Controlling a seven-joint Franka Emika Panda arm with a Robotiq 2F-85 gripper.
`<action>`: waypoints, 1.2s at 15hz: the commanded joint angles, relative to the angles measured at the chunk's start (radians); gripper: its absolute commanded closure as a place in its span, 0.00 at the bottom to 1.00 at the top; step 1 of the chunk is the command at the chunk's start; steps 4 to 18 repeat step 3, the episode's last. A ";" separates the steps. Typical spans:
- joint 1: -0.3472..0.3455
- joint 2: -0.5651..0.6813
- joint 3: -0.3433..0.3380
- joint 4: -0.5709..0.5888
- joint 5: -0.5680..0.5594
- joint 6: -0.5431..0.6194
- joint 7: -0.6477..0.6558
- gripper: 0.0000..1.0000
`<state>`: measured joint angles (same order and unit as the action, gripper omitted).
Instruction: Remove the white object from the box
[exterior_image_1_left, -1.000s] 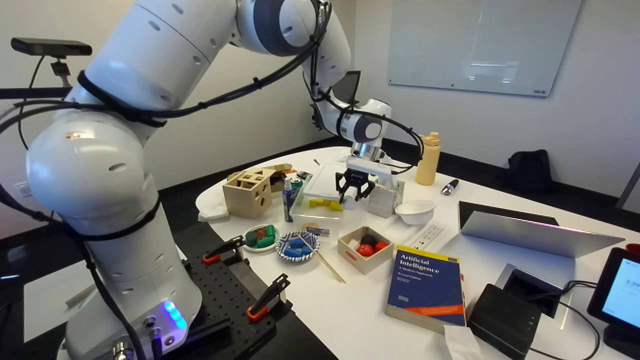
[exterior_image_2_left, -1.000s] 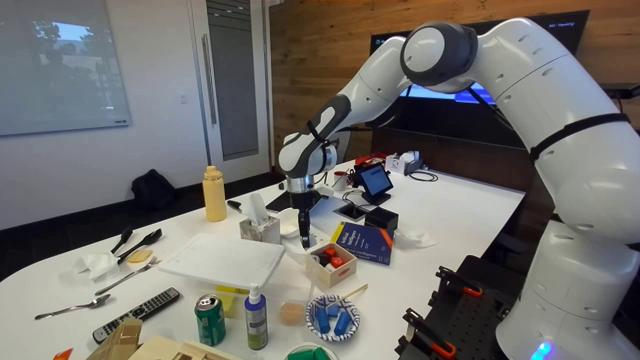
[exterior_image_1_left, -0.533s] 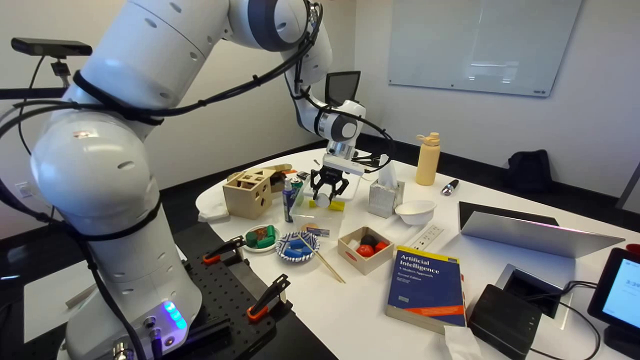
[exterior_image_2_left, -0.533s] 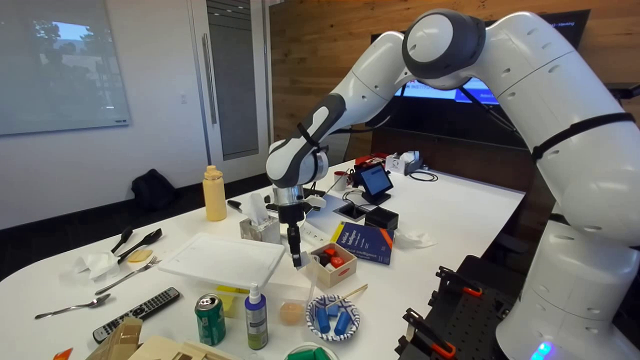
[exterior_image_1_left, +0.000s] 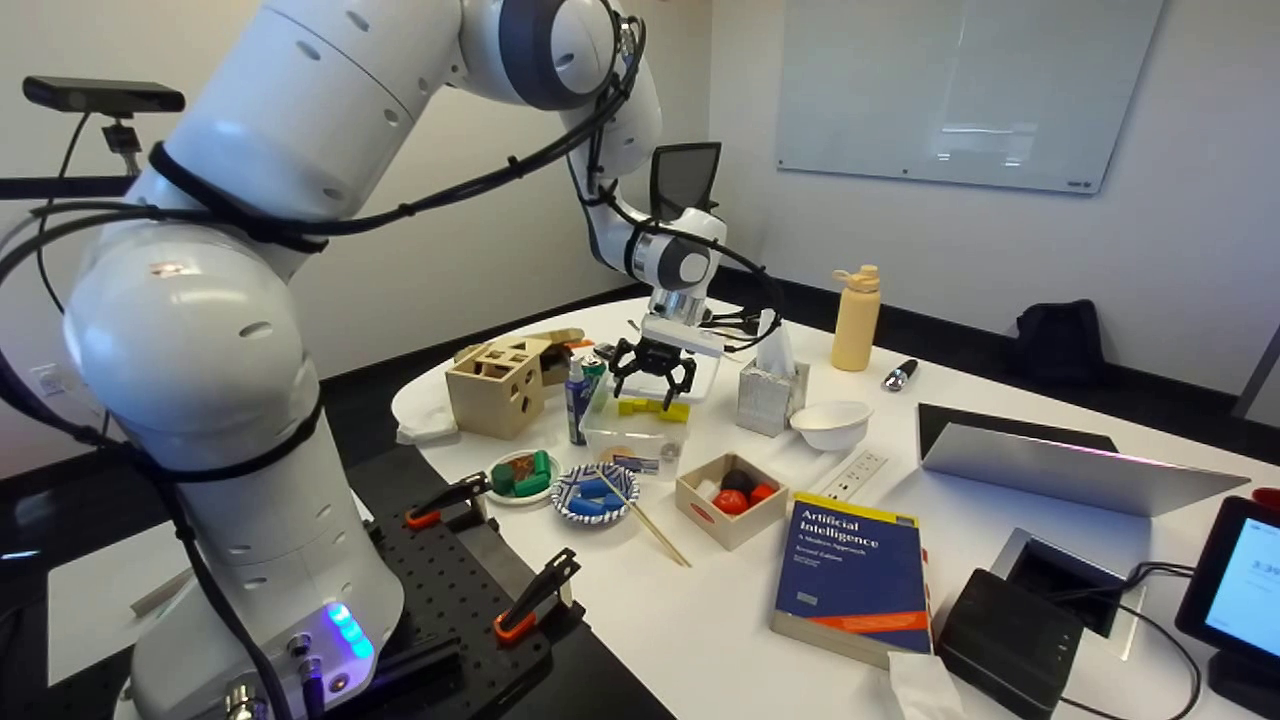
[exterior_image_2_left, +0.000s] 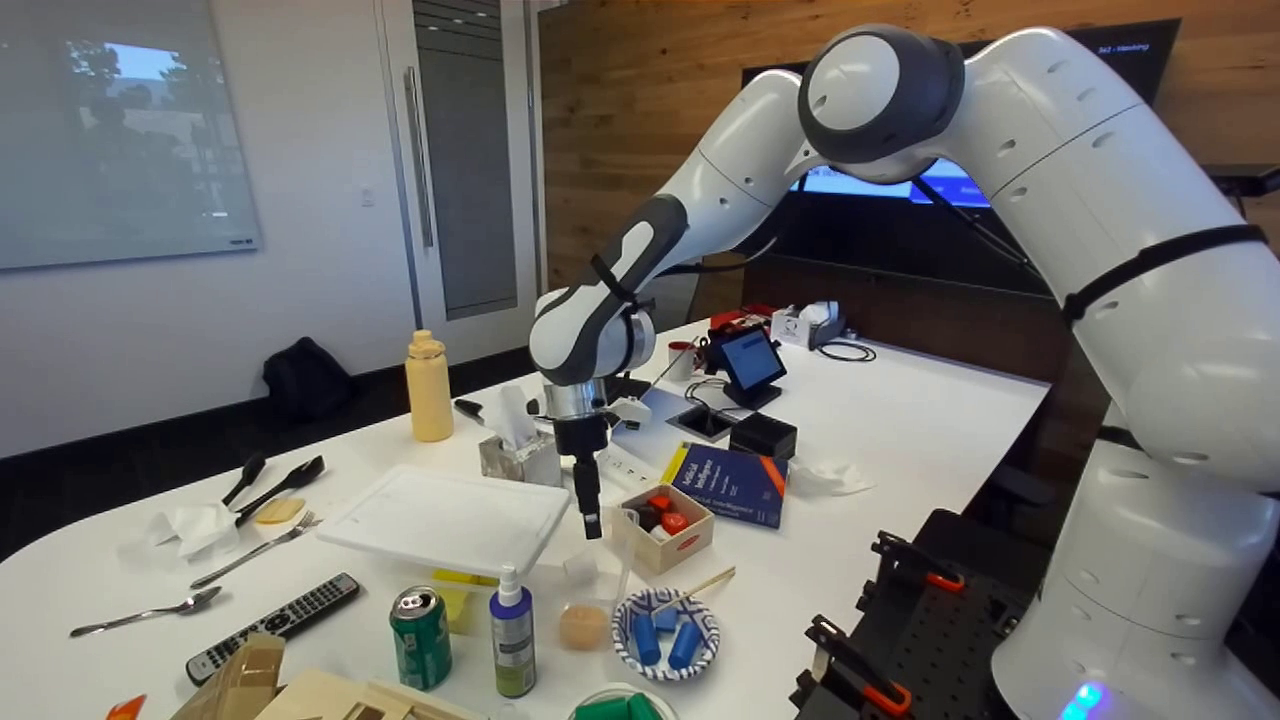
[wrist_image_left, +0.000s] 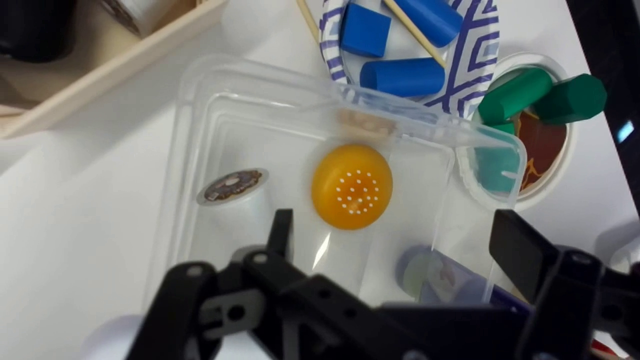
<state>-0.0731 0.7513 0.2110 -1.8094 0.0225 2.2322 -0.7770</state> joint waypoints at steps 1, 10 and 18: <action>-0.018 -0.080 -0.015 -0.068 0.022 0.038 0.030 0.00; -0.031 -0.103 -0.023 -0.090 0.024 0.040 0.038 0.00; -0.031 -0.103 -0.023 -0.090 0.024 0.040 0.038 0.00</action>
